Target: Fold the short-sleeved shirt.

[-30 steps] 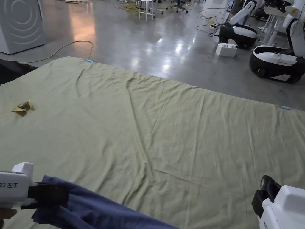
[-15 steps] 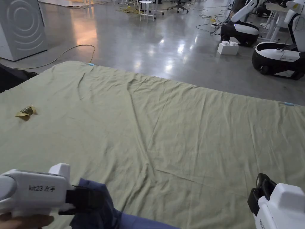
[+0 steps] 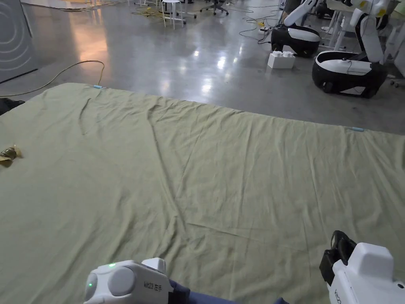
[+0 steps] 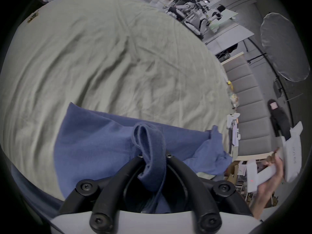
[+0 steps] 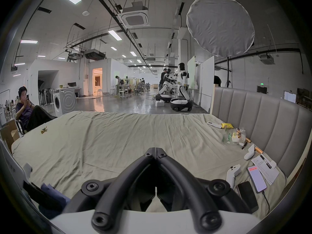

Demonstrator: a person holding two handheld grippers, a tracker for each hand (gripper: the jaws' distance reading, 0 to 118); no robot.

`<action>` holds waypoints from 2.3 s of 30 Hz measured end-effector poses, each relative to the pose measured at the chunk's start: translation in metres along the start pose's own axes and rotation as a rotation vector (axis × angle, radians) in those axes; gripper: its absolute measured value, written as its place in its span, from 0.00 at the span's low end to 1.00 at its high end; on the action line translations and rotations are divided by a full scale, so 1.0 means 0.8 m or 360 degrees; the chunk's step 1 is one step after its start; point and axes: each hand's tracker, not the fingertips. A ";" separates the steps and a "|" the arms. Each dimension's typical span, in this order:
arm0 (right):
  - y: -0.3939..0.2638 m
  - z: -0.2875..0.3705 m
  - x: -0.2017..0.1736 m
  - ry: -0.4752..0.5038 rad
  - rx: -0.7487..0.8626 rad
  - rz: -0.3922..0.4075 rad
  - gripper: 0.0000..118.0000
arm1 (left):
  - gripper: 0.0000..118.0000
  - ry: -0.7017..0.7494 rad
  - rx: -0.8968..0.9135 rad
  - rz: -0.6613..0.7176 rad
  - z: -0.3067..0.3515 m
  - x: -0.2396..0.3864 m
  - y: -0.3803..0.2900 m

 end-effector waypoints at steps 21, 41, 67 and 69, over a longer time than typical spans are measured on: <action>-0.009 0.006 0.006 -0.0007 -0.0031 -0.0008 0.00 | 0.48 -0.0024 0.0298 -0.0124 0.094 0.004 0.000; -0.013 0.016 0.018 -0.0041 -0.0046 -0.0010 0.00 | 0.12 0.0059 0.0057 -0.0284 -0.051 0.047 -0.049; 0.008 0.005 0.003 0.0009 -0.0003 0.0020 0.00 | 0.63 -0.0365 0.0222 0.0078 0.084 -0.171 0.020; 0.008 0.005 0.002 0.0015 -0.0004 0.0016 0.00 | 0.63 -0.0371 0.0180 0.0149 0.068 -0.189 0.016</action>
